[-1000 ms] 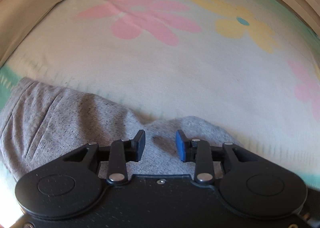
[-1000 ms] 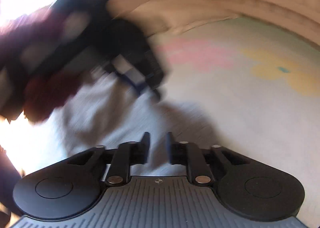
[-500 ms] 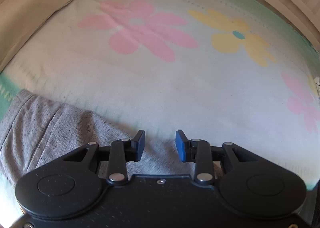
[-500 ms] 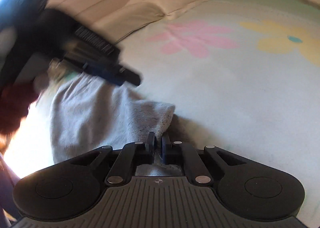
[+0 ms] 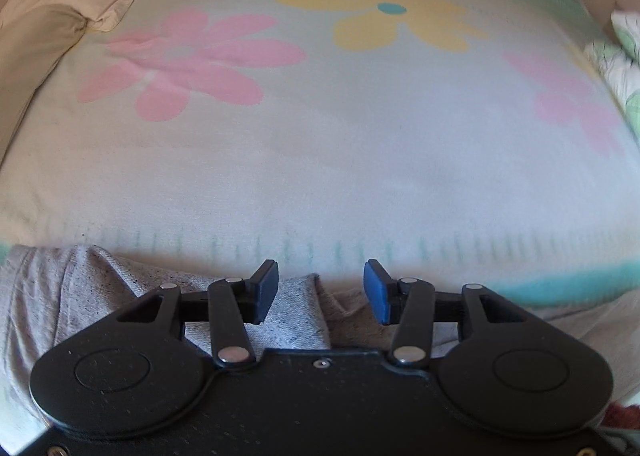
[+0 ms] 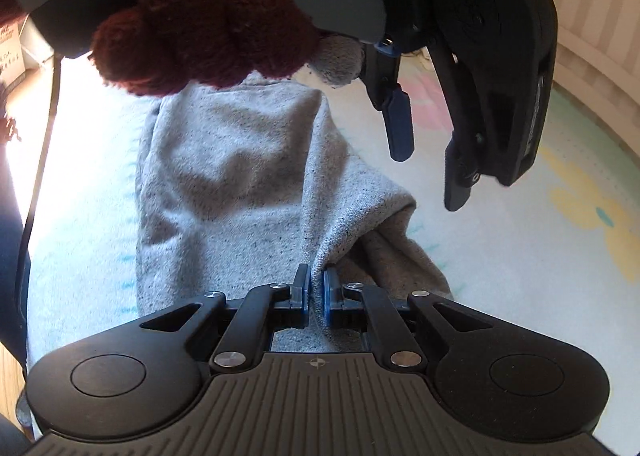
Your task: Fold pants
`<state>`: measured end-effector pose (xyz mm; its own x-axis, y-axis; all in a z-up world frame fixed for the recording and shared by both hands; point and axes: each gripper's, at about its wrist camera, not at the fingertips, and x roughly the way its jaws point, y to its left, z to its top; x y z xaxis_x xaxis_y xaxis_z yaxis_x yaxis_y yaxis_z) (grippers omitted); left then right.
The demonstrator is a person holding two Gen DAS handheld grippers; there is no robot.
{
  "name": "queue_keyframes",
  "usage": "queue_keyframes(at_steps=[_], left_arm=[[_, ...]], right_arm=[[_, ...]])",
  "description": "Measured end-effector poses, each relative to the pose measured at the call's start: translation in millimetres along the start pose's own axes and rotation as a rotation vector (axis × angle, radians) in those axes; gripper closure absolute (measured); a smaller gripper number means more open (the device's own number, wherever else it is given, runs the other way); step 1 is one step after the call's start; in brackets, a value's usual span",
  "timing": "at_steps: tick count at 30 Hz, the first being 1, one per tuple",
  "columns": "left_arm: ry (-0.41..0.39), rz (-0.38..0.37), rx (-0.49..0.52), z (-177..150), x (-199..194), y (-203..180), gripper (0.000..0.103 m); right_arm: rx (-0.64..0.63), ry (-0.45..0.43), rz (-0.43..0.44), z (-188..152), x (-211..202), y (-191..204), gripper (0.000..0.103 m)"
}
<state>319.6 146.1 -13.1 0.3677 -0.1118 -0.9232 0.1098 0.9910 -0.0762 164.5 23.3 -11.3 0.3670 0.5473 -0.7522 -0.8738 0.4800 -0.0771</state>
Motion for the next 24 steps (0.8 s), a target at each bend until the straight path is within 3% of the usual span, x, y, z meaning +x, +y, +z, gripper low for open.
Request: queue_keyframes(at_steps=[7,11,14,18,21,23,24], left_arm=[[0.055,-0.010,0.124,-9.0,8.7,-13.5,0.048],[0.086,0.067,0.218,-15.3,16.9,-26.9,0.048],[0.090,0.152,0.207,-15.8,29.4,-28.1,0.049],[0.085,0.194,0.154,-12.4,41.0,-26.0,0.050],[0.087,0.182,0.108,-7.7,42.6,-21.0,0.059],[0.075,0.174,0.090,-7.1,41.8,-18.5,0.080],[0.063,0.166,0.065,-5.7,39.3,-15.1,0.083]], right_arm=[[-0.037,0.016,-0.008,-4.7,1.4,6.5,0.097],[-0.044,0.016,-0.013,-5.5,0.9,8.3,0.097],[-0.043,0.015,-0.019,-6.1,-0.1,8.6,0.097],[-0.048,0.016,-0.034,-5.7,2.7,13.0,0.097],[-0.045,0.013,-0.048,-5.2,2.7,14.7,0.097],[-0.043,0.010,-0.058,-5.3,3.2,14.9,0.097],[-0.041,0.008,-0.063,-5.3,3.1,14.5,0.097]])
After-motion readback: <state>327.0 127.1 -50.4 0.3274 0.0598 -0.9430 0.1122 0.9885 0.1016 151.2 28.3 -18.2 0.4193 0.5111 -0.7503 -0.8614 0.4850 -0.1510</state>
